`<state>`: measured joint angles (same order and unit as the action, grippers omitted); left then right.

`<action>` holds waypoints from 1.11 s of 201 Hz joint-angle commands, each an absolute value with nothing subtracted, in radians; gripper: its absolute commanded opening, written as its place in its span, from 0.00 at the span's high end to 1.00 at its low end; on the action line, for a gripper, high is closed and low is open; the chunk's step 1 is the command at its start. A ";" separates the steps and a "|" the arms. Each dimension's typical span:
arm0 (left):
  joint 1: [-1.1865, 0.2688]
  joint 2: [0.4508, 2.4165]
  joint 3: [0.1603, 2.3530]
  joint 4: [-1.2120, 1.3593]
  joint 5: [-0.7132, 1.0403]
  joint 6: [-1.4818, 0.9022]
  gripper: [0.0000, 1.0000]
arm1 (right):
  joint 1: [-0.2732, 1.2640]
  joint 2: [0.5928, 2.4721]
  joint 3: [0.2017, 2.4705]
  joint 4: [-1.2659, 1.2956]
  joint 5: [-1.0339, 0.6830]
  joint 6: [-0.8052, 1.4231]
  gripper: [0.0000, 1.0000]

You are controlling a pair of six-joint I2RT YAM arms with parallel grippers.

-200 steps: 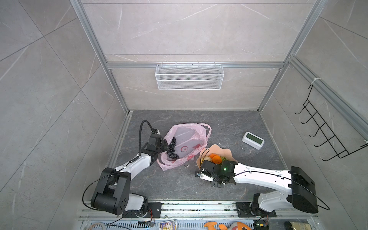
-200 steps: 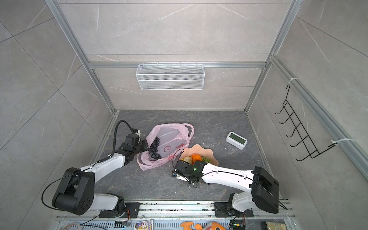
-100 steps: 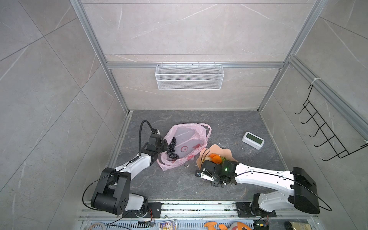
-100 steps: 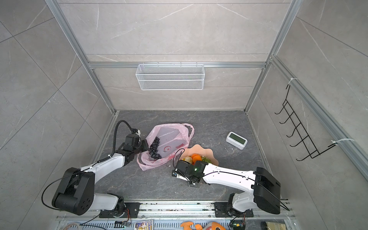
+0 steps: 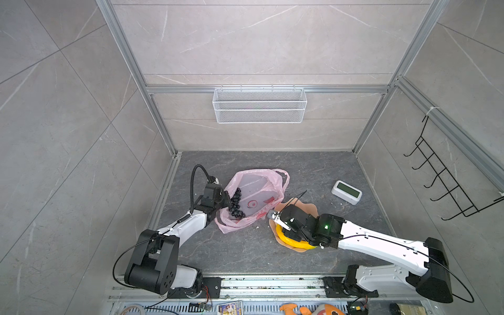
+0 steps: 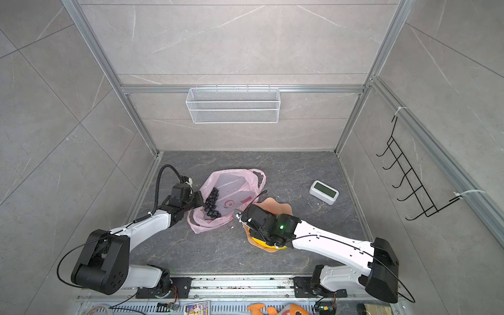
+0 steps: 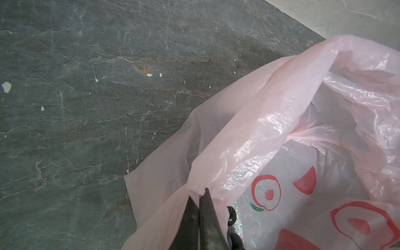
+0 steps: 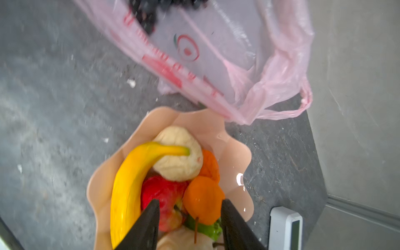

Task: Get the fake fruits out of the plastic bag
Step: 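Move the right gripper into the bag toward the black grapes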

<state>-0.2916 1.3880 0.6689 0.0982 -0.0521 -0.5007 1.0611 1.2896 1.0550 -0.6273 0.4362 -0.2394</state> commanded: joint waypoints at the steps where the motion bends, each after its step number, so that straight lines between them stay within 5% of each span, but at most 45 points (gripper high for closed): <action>1: -0.286 1.353 0.662 0.105 -0.094 -0.501 1.00 | 1.009 1.395 1.186 -0.458 0.467 -0.031 0.47; 93: -0.215 1.241 0.563 0.132 -0.194 -0.597 1.00 | 0.961 1.938 1.637 -0.398 0.217 0.453 0.46; 223: -0.186 1.264 0.521 0.002 -0.264 -0.789 1.00 | 1.077 2.167 1.651 -0.395 0.106 0.556 0.53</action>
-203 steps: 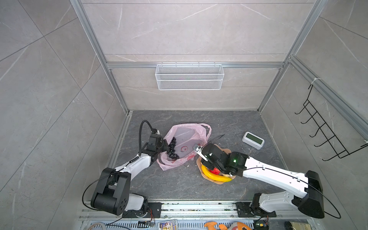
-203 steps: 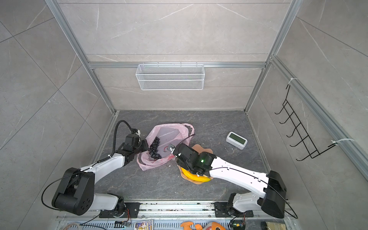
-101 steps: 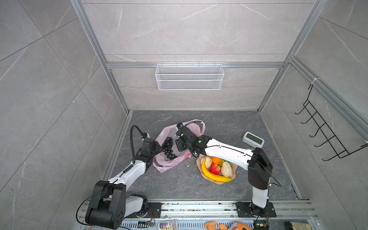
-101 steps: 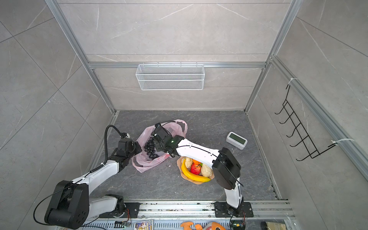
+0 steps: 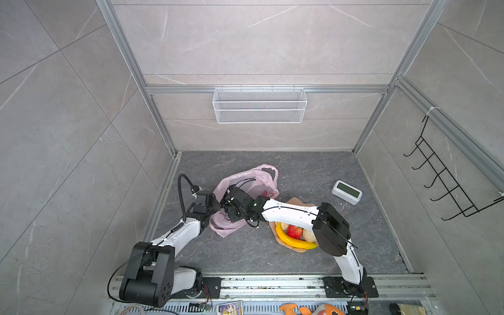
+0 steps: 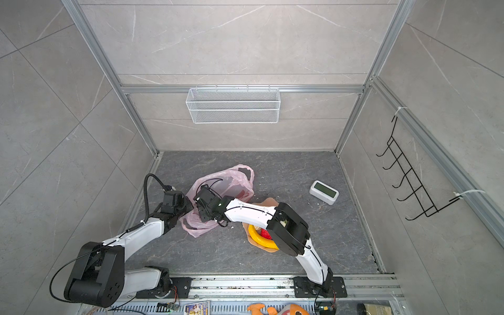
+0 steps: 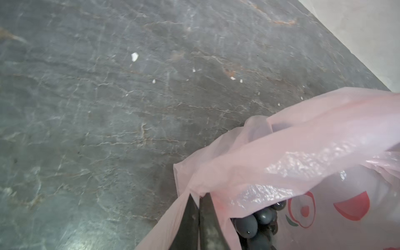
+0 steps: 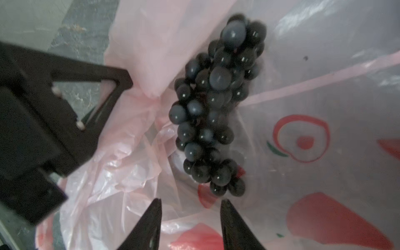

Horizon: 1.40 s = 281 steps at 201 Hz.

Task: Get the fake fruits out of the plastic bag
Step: 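Move the right gripper into the bag toward the black grapes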

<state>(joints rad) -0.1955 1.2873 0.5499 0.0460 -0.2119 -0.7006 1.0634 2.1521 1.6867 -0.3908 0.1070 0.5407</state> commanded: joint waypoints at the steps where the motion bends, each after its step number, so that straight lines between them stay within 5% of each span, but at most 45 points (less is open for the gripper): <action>1: -0.186 1.264 0.519 0.002 -0.264 -0.791 1.00 | 1.078 2.165 1.648 -0.394 0.107 0.555 0.53; 120: -0.164 1.298 0.457 0.046 -0.188 -0.822 1.00 | 1.065 2.101 1.537 -0.260 0.055 0.506 0.49; 174: -0.161 1.259 0.486 0.047 -0.159 -0.757 1.00 | 1.027 2.118 1.698 -0.336 0.014 0.480 0.46; 281: -0.120 1.164 0.433 0.073 -0.143 -0.770 1.00 | 0.991 2.441 2.168 -0.563 0.029 0.545 0.42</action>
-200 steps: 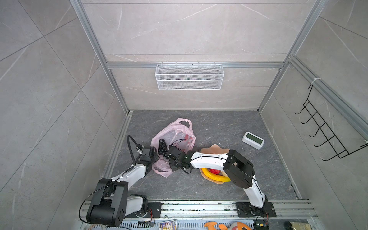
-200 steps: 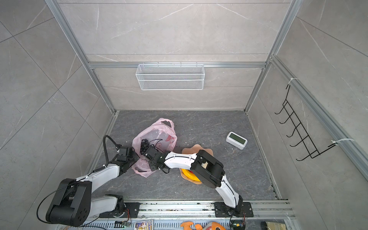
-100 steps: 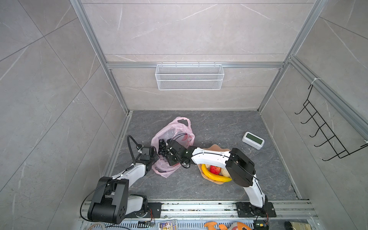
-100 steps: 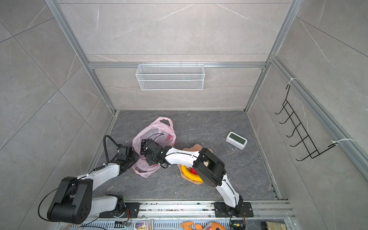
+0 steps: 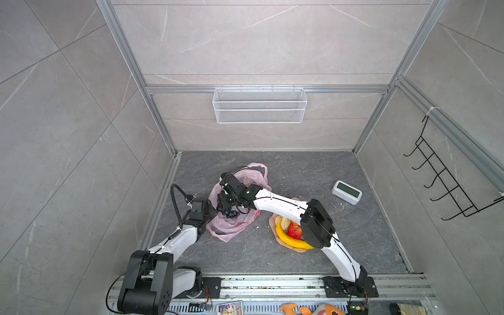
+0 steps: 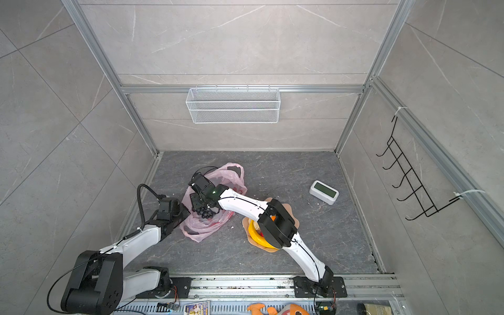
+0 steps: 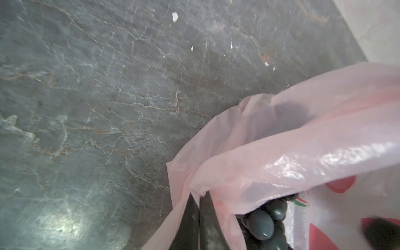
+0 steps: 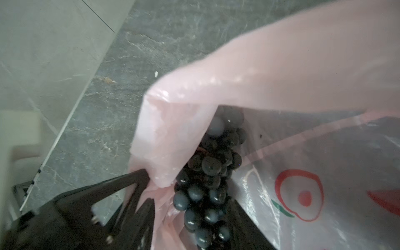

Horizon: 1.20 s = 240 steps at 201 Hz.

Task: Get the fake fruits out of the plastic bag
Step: 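Move the right gripper into the bag toward the black grapes, then close the right gripper on the black grape bunch's stem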

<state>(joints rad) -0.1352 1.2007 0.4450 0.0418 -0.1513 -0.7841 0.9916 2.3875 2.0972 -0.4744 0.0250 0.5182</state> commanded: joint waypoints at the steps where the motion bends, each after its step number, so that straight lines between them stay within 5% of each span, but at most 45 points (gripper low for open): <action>1: -0.119 1.163 0.432 0.072 -0.143 -0.769 1.00 | 0.991 2.442 2.169 -0.564 0.029 0.546 0.42; 240: -0.112 0.967 0.339 0.209 -0.040 -0.723 1.00 | 0.979 2.808 2.675 -0.785 0.017 0.627 0.27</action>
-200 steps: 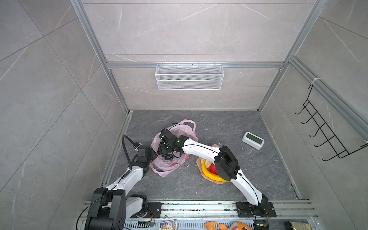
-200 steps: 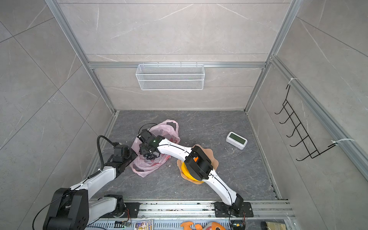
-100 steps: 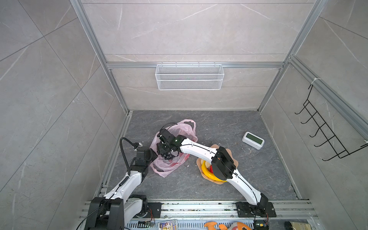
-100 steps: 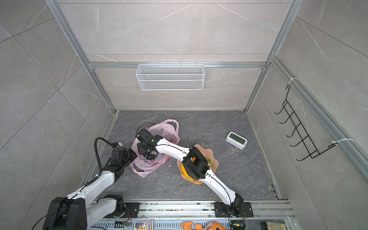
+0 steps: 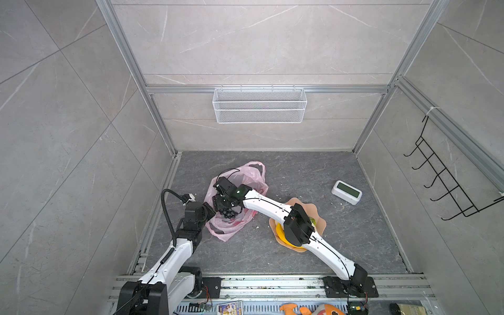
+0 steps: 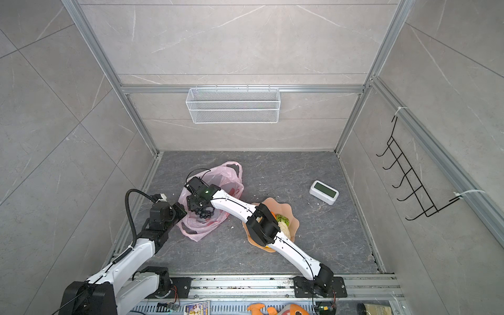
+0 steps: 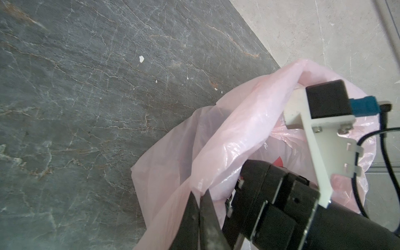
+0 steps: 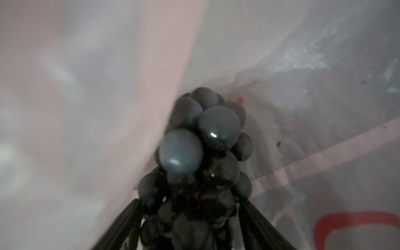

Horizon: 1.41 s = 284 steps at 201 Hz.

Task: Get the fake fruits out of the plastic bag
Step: 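Close the right gripper on the black grape bunch's stem, then lift the black grapes out of the bag and carry them over the bowl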

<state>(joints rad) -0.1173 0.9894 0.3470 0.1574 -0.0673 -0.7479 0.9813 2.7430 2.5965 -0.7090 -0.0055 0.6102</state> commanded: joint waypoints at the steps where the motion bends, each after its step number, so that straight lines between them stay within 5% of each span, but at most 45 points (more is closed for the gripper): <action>1: -0.112 0.967 0.338 0.210 -0.039 -0.723 1.00 | 0.979 2.811 2.677 -0.785 0.018 0.627 0.27; 52: -0.112 0.960 0.328 0.230 -0.024 -0.723 1.00 | 0.968 2.856 2.701 -0.748 0.009 0.650 0.33; 111: -0.112 0.965 0.322 0.232 -0.028 -0.724 1.00 | 0.942 2.851 2.707 -0.733 -0.001 0.654 0.63; 187: -0.112 1.076 0.401 0.145 -0.060 -0.728 1.00 | 0.936 2.586 2.381 -0.532 -0.082 0.590 0.75; 284: -0.112 1.156 0.478 0.125 -0.068 -0.716 1.00 | 0.901 2.295 1.921 -0.256 -0.156 0.622 0.77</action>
<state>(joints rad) -0.1169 1.1259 0.4492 0.1066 -0.0544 -0.7391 0.9173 2.3802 1.9884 -0.3534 -0.1329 0.6109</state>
